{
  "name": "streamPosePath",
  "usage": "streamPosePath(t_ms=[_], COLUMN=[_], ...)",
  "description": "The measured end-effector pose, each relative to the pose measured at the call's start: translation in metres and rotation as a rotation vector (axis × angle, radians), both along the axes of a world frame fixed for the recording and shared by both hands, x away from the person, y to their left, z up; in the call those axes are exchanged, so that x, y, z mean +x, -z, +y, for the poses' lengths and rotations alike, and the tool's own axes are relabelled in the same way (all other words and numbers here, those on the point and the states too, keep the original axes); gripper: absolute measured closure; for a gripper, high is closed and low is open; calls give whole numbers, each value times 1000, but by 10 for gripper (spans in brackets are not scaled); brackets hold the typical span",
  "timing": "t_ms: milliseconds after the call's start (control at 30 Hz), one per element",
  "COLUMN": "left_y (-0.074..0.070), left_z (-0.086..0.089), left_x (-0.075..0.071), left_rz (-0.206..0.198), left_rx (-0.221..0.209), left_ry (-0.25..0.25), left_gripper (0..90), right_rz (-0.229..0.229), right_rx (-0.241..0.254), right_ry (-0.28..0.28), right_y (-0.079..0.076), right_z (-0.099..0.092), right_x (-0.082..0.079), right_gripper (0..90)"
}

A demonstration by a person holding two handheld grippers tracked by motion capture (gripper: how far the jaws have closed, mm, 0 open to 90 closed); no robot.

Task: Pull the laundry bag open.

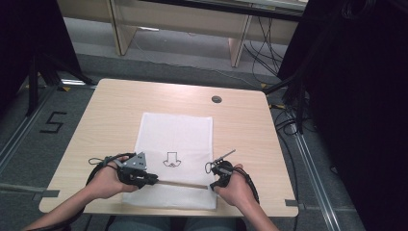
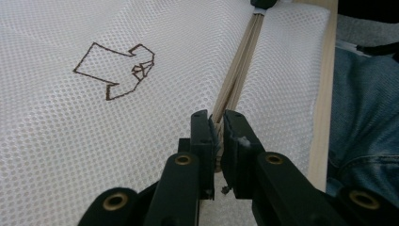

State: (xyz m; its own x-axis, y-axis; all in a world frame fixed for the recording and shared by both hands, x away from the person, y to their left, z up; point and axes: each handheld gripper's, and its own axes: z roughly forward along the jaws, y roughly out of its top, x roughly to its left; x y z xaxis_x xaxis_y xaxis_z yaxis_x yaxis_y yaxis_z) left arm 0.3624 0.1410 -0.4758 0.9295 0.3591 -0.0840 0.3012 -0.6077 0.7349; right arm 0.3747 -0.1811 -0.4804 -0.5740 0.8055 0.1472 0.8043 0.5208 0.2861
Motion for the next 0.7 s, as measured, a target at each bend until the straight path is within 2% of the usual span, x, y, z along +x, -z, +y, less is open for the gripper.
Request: streamPosePath(t_ms=[67, 100, 133, 167, 200, 267, 300, 333, 367, 400, 433, 500, 600, 633, 700], left_y=[0, 1, 0, 1, 1, 1, 1, 1, 1, 0, 1, 1, 2, 2, 2], left_z=[0, 1, 3, 1, 1, 2, 1, 1, 1, 2, 5, 6, 12, 12, 12], left_x=[0, 0, 2, 1, 0, 1, 1, 1, 1, 2, 1, 1, -1, 1, 0], left_rz=[2, 15, 6, 9, 18, 10, 25, 22, 17, -11, 8, 20, 16, 11, 25], left_rx=[6, -11, 7, -9, -8, -1, -16, -14, -6, 18, 4, -11, 4, -2, -12], left_ry=[-14, -18, -7, -13, -20, -15, -24, -25, -21, -3, -26, -29, -38, -31, -49], left_gripper=[827, 827, 827, 827, 827, 827, 827, 827, 827, 827, 827, 827, 827, 827, 827], right_rz=[2, -6, 22, -5, -2, 0, 12, 28, 20, 20, 6, 5, 5, 3, -1], right_rx=[4, 11, 5, 12, 10, 13, 18, 12, 16, 13, 16, 14, 14, 16, -1], right_ry=[2, -6, 21, -3, -3, -8, 1, 26, 16, 19, 7, 5, 5, 0, 3], right_y=[0, 1, -1, 1, 0, 0, 0, -2, -1, -2, -1, -1, -1, -1, 0], right_z=[-1, -1, 0, -1, -1, -1, -1, 0, 0, 0, 0, 0, 0, 0, -1], right_x=[0, 1, -1, 1, 1, 1, 0, -1, -1, -1, -1, -1, -1, -1, 0], right_gripper=[900, 900, 900, 900, 900, 900, 900, 900, 900, 900, 900, 900, 900, 900, 900])
